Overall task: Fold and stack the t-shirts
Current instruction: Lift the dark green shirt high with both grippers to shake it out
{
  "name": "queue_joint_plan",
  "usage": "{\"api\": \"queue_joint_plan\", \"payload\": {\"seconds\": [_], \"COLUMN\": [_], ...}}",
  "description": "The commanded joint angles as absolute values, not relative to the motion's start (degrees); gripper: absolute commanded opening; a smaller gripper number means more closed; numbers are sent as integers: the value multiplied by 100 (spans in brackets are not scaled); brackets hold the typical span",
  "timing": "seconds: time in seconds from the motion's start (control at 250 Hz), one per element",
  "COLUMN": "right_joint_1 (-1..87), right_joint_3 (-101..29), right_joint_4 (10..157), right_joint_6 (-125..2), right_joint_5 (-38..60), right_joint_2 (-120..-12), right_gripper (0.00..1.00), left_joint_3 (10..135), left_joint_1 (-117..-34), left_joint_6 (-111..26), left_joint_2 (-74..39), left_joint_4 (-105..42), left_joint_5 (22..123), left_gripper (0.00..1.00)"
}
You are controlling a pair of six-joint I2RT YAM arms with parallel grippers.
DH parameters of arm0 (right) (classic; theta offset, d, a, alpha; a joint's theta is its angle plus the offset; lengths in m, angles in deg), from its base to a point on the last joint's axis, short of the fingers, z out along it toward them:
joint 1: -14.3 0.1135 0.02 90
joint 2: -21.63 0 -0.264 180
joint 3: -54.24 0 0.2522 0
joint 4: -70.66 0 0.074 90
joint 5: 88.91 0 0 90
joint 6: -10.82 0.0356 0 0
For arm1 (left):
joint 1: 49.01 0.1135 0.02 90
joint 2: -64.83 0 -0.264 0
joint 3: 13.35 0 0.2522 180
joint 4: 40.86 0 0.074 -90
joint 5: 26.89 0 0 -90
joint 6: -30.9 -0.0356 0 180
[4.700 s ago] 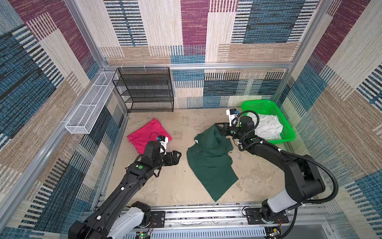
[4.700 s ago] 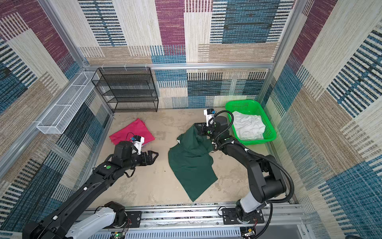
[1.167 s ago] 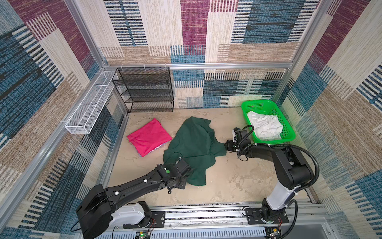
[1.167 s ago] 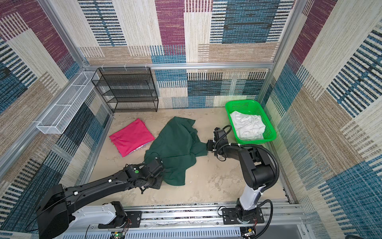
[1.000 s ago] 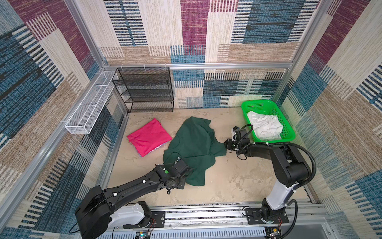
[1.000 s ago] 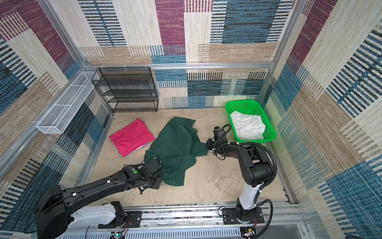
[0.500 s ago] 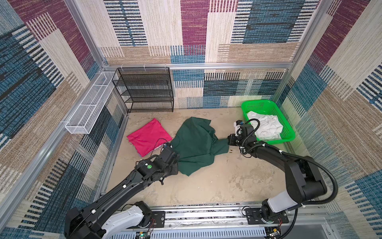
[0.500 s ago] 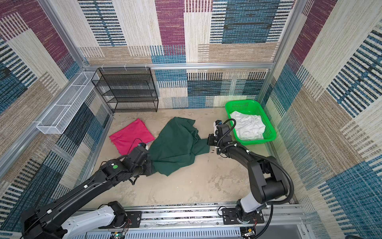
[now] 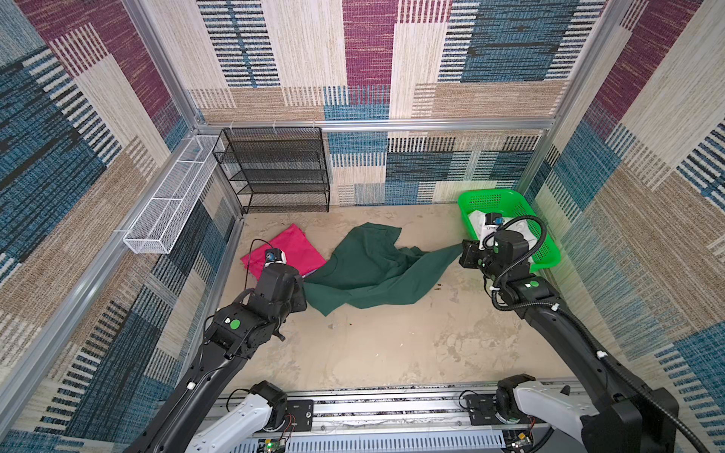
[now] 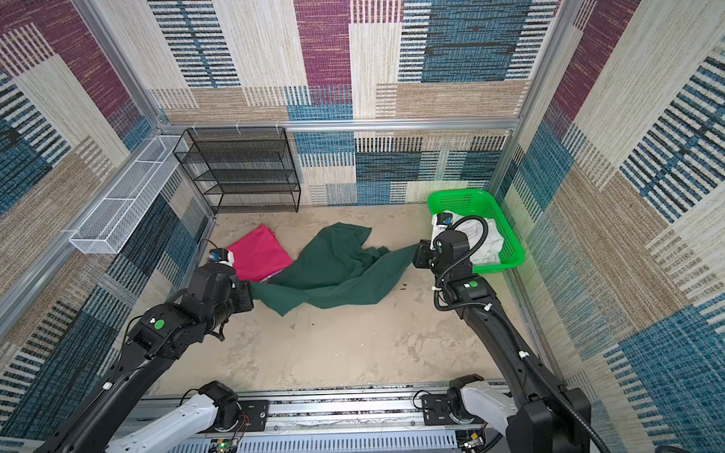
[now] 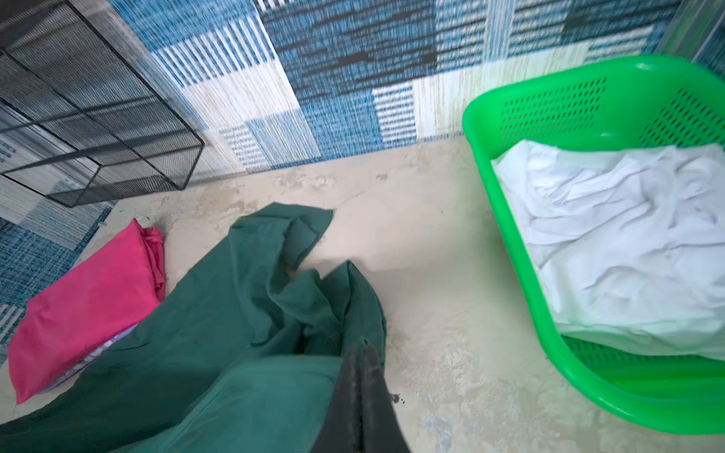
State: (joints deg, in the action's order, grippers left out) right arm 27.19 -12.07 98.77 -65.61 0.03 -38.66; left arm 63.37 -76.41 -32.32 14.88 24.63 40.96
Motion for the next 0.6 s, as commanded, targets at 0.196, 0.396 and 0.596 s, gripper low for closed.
{"api": "queue_joint_plan", "payload": {"seconds": [0.196,0.396,0.596], "right_joint_1": [2722,2722,2722], "right_joint_3": [-2399,-3385,-4515], "right_joint_4": [9086,8404,8274], "right_joint_6": [-7179,-7274,-7443], "right_joint_5": [131,147,138], "right_joint_2": [-3477,-3331,-3429], "right_gripper": [0,0,0], "left_joint_3": [8609,10935,12930], "left_joint_1": [-7068,-7046,-7046], "left_joint_6": [-4596,-5203,-5580], "left_joint_2": [395,-558,-1193], "left_joint_4": [2255,2130,2001], "left_joint_5": [4463,4876,4937], "left_gripper": [0,0,0]}}
